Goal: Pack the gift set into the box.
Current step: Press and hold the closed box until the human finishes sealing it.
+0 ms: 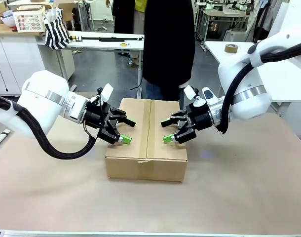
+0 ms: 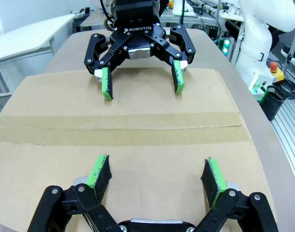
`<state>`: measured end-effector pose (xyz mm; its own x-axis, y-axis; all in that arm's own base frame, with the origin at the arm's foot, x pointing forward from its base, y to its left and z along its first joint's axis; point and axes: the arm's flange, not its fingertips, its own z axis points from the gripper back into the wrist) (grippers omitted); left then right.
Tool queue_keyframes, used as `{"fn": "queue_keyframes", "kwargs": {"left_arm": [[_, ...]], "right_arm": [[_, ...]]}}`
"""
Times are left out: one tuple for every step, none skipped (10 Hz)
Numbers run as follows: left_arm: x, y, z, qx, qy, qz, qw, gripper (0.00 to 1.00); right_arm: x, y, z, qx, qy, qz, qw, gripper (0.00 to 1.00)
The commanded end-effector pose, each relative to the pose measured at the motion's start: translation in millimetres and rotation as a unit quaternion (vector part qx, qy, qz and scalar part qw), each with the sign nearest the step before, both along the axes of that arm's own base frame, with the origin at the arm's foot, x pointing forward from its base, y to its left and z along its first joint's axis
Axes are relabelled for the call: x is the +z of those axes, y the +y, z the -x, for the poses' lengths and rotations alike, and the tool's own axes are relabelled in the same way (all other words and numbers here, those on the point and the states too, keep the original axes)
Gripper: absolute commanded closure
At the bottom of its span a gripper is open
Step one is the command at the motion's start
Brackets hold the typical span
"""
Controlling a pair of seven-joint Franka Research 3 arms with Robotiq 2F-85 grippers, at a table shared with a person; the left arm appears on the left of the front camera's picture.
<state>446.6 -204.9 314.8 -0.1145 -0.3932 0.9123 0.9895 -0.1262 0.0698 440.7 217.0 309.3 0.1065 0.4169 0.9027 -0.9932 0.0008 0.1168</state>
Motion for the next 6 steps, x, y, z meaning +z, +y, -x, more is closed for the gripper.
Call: {"fn": "queue_keyframes", "kwargs": {"left_arm": [[-2.6,2.5,1.4,-0.004,0.008,-0.004,1.0,0.0],[-2.6,2.5,1.4,-0.004,0.008,-0.004,1.0,0.0],[-2.6,2.5,1.4,-0.004,0.008,-0.004,1.0,0.0],[-2.6,2.5,1.4,-0.004,0.008,-0.004,1.0,0.0],[-2.6,2.5,1.4,-0.004,0.008,-0.004,1.0,0.0],[-2.6,2.5,1.4,-0.004,0.008,-0.004,1.0,0.0]], "right_arm": [[-4.6,0.6,-0.1,-0.002,0.005,0.001,1.0,0.0],[-4.6,0.6,-0.1,-0.002,0.005,0.001,1.0,0.0],[-4.6,0.6,-0.1,-0.002,0.005,0.001,1.0,0.0],[-4.6,0.6,-0.1,-0.002,0.005,0.001,1.0,0.0],[-4.6,0.6,-0.1,-0.002,0.005,0.001,1.0,0.0],[-4.6,0.6,-0.1,-0.002,0.005,0.001,1.0,0.0]]}}
